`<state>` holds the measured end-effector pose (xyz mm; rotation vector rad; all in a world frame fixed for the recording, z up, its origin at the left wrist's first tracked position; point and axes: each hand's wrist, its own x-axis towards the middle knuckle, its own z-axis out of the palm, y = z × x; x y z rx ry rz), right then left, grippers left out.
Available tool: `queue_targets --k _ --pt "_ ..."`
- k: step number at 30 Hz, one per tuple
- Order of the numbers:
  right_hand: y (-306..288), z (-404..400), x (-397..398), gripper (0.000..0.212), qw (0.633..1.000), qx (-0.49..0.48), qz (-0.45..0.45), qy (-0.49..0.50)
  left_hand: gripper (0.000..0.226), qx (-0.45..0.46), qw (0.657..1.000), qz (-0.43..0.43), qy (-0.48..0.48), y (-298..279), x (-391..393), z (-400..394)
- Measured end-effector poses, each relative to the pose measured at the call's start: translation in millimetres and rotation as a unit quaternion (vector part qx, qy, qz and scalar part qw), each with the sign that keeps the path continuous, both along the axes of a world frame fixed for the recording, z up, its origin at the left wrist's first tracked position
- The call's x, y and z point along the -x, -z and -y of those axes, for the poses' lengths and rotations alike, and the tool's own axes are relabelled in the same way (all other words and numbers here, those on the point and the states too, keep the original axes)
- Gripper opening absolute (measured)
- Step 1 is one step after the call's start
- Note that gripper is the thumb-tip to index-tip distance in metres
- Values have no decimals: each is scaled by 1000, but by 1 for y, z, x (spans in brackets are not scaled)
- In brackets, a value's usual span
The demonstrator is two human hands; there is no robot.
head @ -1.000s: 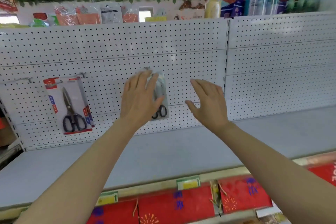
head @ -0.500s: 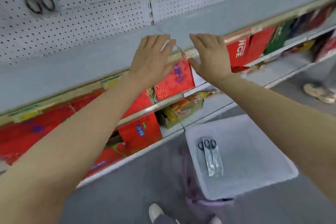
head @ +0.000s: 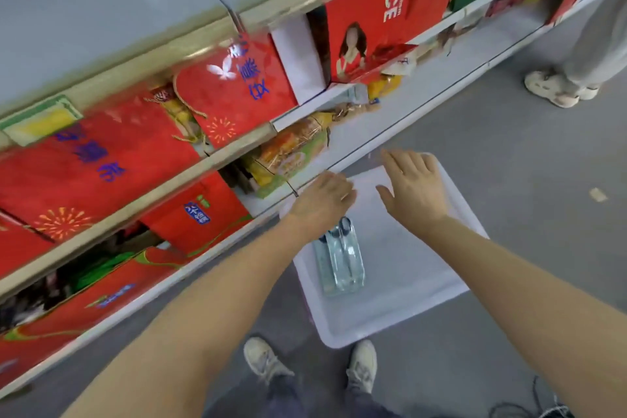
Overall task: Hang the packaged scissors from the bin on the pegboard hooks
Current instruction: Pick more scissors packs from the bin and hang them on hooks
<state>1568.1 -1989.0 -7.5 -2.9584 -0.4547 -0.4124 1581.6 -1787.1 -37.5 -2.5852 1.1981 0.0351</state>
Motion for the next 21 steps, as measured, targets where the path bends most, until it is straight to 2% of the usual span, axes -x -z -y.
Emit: queue_targets --k 2,3,5,8,11,15,17,18,21 --pt "25 10 10 61 1000 -3 -3 3 21 -72 996 -22 55 58 4 14" --pt "37 15 15 61 1000 -2 -4 4 18 -82 992 -44 84 86 8 20" --pt "61 22 28 62 1000 2 -13 7 37 -88 983 -131 91 133 16 32" --pt "93 31 44 62 999 10 -36 14 40 -64 981 -139 117 173 22 45" --pt "114 37 55 62 998 19 -63 20 36 -24 982 -110 150 194 20 48" --pt "129 42 63 62 996 25 -83 27 23 -32 982 -77 171 211 13 48" --pt "134 44 66 62 995 25 -95 30 18 -42 977 -89 190 212 5 48" --pt "136 45 66 62 994 27 -100 31 19 -61 972 -125 187 206 0 48" --pt "136 46 66 62 993 31 -114 27 16 -127 957 -180 188 169 -5 49"
